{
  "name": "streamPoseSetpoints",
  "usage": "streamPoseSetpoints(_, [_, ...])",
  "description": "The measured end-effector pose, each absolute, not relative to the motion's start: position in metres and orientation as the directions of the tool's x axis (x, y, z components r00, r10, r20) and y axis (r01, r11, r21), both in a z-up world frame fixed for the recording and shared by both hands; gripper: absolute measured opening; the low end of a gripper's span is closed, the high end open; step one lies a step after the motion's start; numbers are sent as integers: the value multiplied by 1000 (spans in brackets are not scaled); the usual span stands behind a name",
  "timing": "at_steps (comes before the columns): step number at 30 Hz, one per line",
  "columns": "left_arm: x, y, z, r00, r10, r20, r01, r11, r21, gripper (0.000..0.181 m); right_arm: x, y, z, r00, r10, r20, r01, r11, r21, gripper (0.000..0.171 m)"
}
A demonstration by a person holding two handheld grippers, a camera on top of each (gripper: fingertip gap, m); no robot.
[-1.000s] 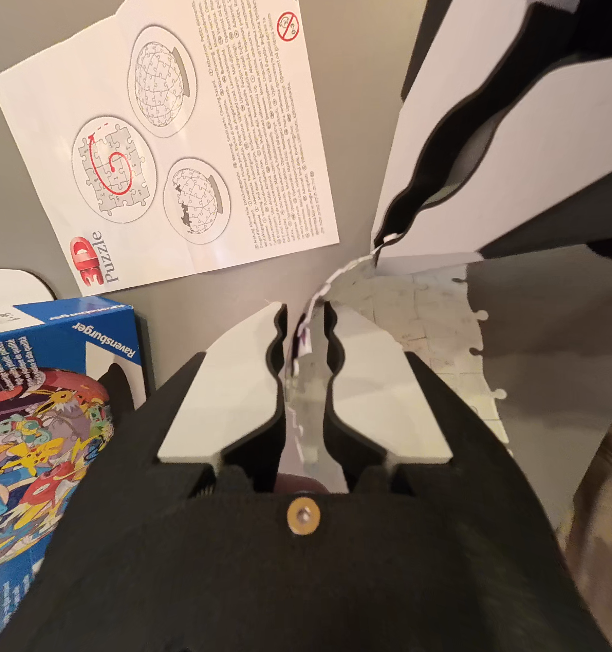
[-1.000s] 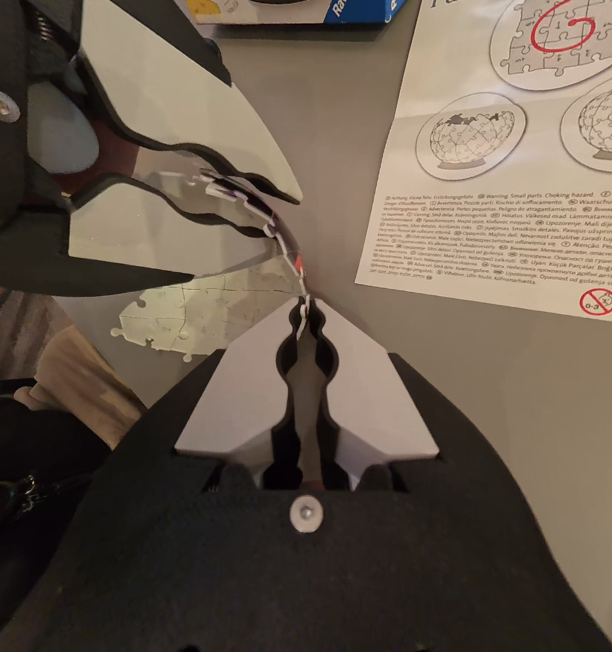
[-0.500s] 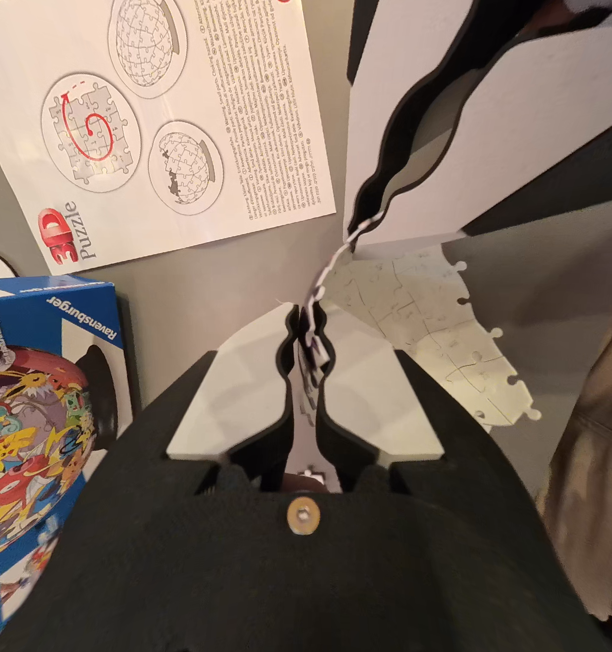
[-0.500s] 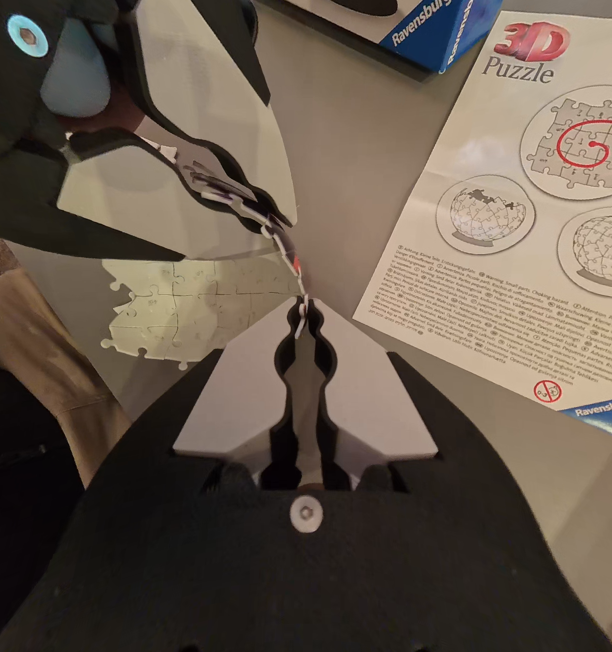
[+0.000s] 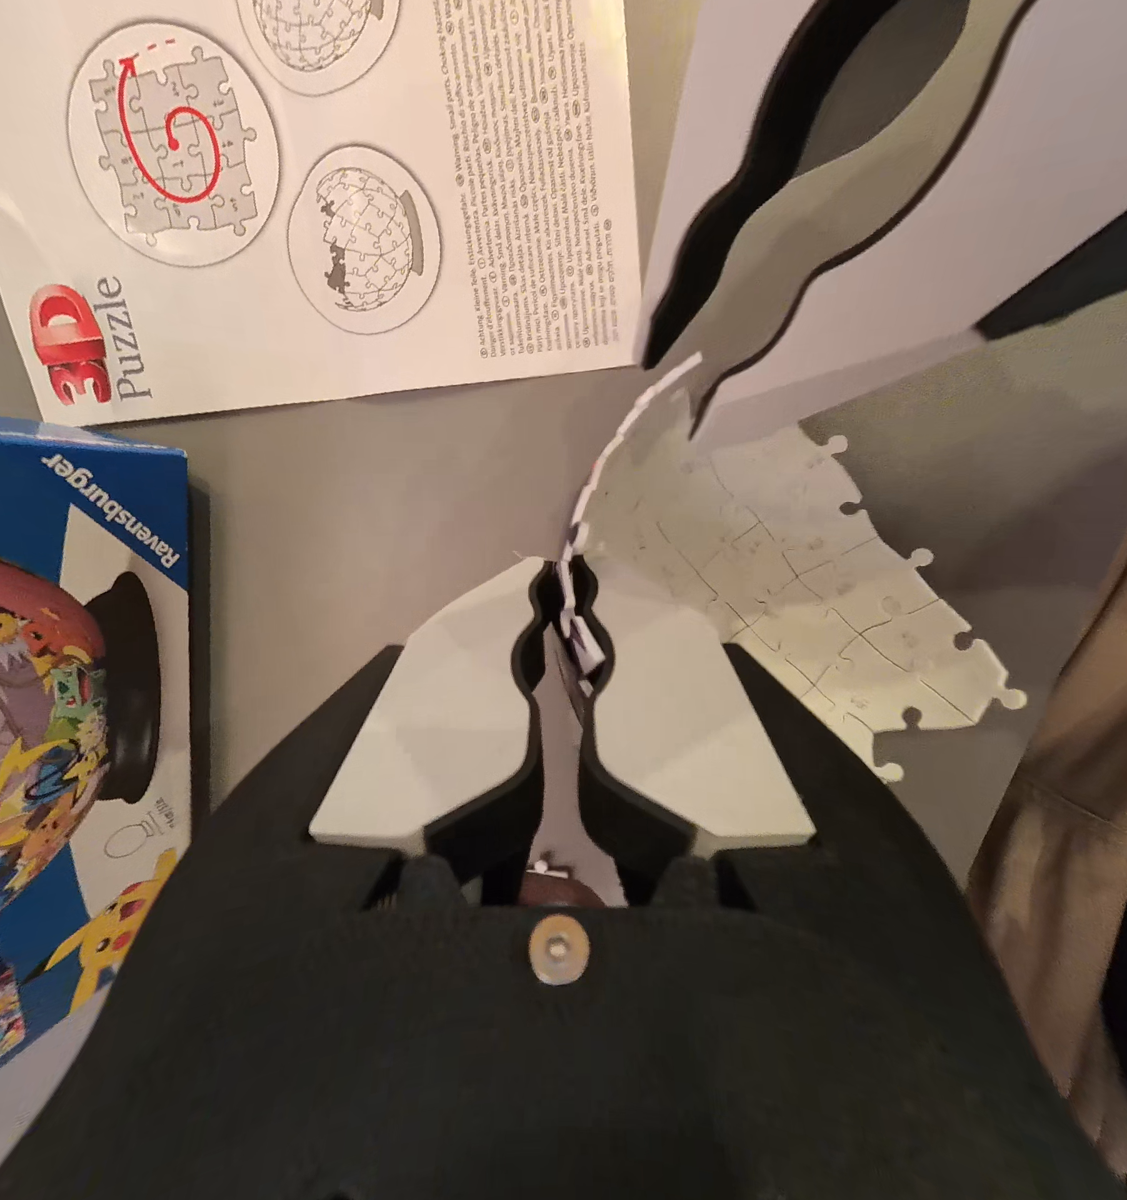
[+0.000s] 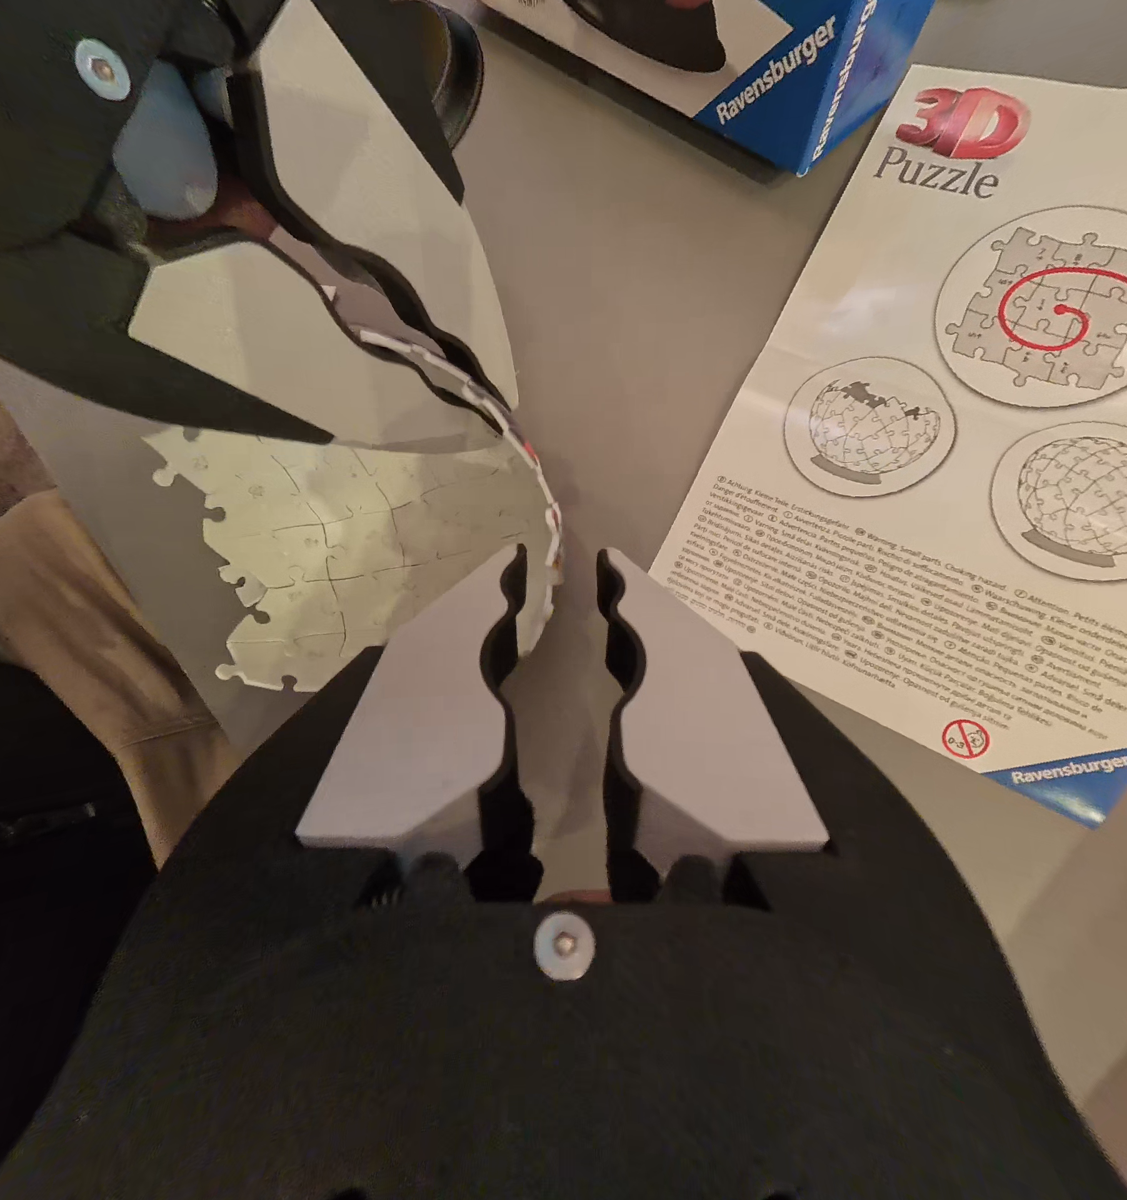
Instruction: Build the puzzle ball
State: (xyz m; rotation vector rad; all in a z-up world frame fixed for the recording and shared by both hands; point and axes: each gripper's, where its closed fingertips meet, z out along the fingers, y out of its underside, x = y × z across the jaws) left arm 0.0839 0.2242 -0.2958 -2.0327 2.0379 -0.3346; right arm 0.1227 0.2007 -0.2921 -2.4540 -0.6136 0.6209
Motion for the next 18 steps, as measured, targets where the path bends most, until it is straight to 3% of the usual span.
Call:
streamPoseSetpoints(11, [79,222,-298,55,-996,63,-928,-75,-365,5,105,213,-295,756,587,-289,292,-698,-654,2])
streamPoseSetpoints(18, [77,225,-301,74,-993,93,-920,-104,-377,7,100,211,-295,728,634,-260,344,-666,-662,0])
